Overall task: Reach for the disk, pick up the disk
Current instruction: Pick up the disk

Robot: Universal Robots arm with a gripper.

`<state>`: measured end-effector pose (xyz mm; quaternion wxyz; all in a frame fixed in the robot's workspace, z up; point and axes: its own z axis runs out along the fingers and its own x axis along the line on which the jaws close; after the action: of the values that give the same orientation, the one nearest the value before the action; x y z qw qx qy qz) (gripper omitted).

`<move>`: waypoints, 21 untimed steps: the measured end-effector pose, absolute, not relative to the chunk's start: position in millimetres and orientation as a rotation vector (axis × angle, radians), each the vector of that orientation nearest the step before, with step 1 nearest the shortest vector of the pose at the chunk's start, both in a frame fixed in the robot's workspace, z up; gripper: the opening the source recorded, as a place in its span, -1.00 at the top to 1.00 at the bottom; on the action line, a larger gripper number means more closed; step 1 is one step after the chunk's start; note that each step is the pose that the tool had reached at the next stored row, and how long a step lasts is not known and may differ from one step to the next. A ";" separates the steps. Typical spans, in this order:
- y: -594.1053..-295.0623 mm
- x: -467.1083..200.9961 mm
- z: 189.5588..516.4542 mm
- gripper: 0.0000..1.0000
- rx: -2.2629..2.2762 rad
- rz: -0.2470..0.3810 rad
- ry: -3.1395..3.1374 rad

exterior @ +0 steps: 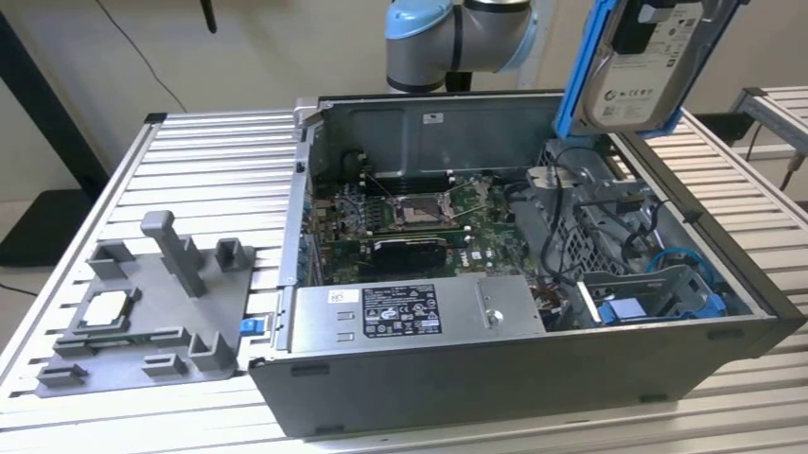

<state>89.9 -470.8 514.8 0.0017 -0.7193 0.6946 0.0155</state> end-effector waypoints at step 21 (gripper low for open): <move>-521.4 92.1 507.9 1.00 -2.256 0.049 2.181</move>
<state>92.1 -521.4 507.9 0.0016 -0.7188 0.6951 0.0155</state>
